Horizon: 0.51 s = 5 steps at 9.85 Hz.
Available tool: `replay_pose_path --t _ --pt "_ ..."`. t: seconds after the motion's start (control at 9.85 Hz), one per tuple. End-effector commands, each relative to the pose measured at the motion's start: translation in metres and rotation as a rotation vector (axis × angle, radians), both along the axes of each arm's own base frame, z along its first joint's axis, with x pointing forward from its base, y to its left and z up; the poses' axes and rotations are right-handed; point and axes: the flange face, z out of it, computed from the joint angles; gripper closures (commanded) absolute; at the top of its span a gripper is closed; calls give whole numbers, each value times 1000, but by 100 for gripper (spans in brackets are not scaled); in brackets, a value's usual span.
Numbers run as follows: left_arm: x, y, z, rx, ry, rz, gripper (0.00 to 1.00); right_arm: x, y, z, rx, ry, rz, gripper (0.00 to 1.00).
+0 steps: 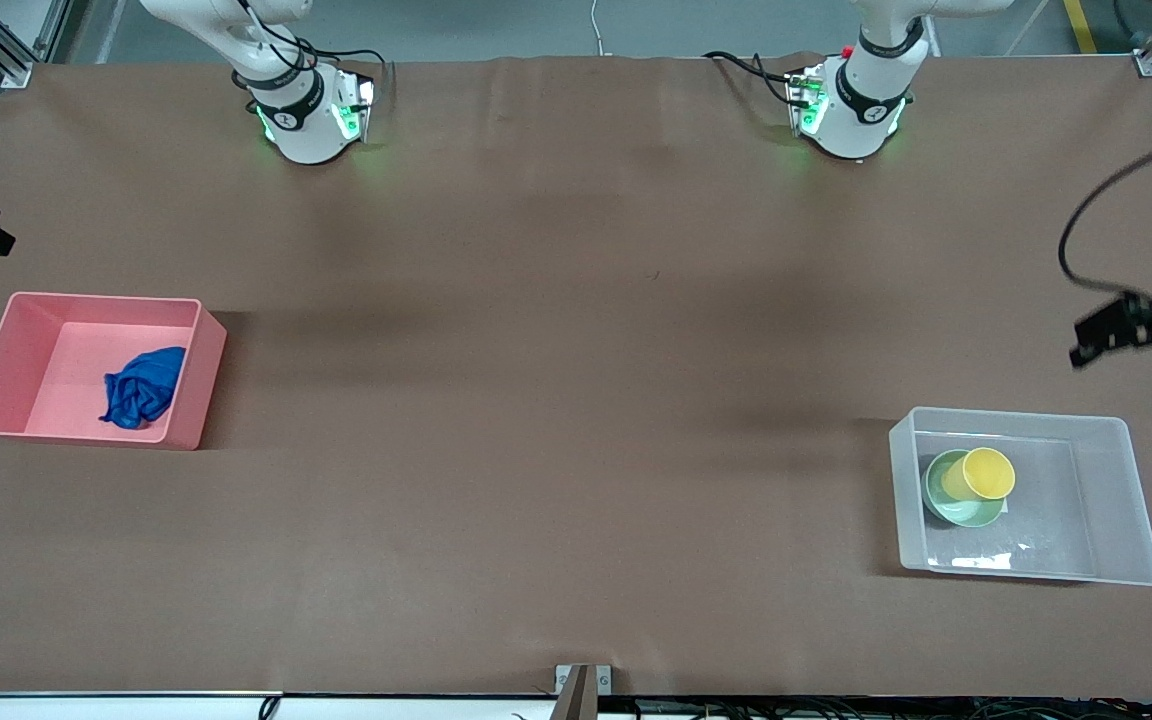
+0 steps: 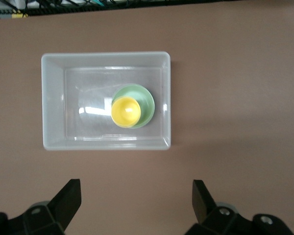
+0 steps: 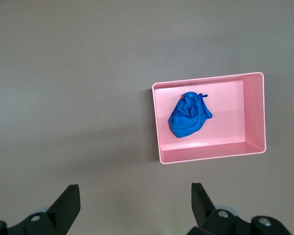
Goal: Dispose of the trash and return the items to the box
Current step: 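Open the left gripper and lift it away from the clear bin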
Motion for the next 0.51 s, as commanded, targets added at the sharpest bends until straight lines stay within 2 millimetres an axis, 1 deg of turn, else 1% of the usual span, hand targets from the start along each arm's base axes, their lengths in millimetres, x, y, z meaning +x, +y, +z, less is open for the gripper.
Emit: replay_pose_path --t 0.0,0.1,0.2,0.3,0.41 --pt "-54 -25 7 14 41 -8 0 0 0 3 -3 -9 1 0" --pt "-69 -27 21 15 57 -13 0 0 0 3 -3 -9 -1 0" --pt "-70 -38 40 16 28 -38 0 0 0 3 -3 -11 -1 0" --pt "-62 -39 55 16 16 -38 0 0 0 3 -2 -9 0 0" --pt "-51 -41 60 11 42 -40 0 0 0 3 -2 -9 0 0"
